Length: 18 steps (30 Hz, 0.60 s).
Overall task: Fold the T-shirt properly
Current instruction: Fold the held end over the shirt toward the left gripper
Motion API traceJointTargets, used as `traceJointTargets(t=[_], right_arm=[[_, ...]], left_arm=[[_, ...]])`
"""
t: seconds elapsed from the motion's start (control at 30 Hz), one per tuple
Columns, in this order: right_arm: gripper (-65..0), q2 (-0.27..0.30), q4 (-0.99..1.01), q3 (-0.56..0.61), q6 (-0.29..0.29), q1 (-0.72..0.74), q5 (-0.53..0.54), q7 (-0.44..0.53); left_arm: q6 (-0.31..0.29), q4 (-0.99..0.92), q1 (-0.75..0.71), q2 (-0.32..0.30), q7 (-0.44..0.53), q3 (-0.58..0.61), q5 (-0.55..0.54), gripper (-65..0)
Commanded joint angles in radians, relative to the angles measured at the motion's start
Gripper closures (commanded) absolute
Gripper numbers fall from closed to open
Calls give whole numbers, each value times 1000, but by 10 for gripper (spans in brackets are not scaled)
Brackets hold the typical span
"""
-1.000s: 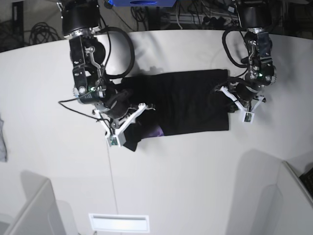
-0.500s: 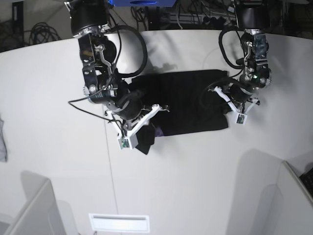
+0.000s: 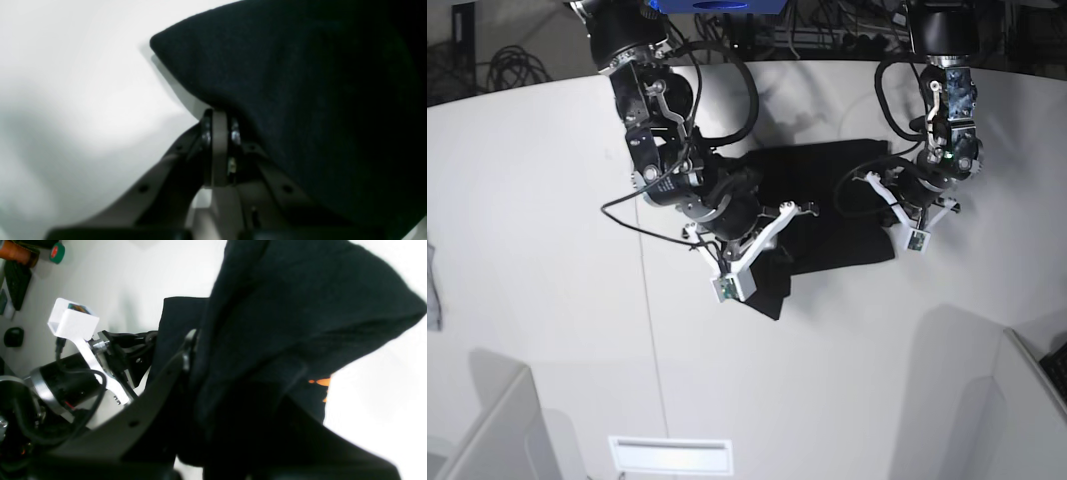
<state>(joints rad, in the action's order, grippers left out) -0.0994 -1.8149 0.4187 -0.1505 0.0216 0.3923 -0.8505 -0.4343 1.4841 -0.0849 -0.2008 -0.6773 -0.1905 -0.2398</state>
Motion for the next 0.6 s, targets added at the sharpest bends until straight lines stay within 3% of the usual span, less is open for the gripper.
traceJointTargets(t=[0.0, 0.23, 0.57], right_arm=[[0, -12, -6, 15, 1, 18, 15, 37], [0, -12, 42, 159, -110, 36, 18, 113], [0, -26, 162, 253, -136, 88, 21, 205]], left_arm=[[-2, 17, 7, -18, -6, 1, 0, 0], [-2, 17, 6, -22, -8, -7, 0, 0], [-2, 17, -13, -32, -8, -8, 0, 0]])
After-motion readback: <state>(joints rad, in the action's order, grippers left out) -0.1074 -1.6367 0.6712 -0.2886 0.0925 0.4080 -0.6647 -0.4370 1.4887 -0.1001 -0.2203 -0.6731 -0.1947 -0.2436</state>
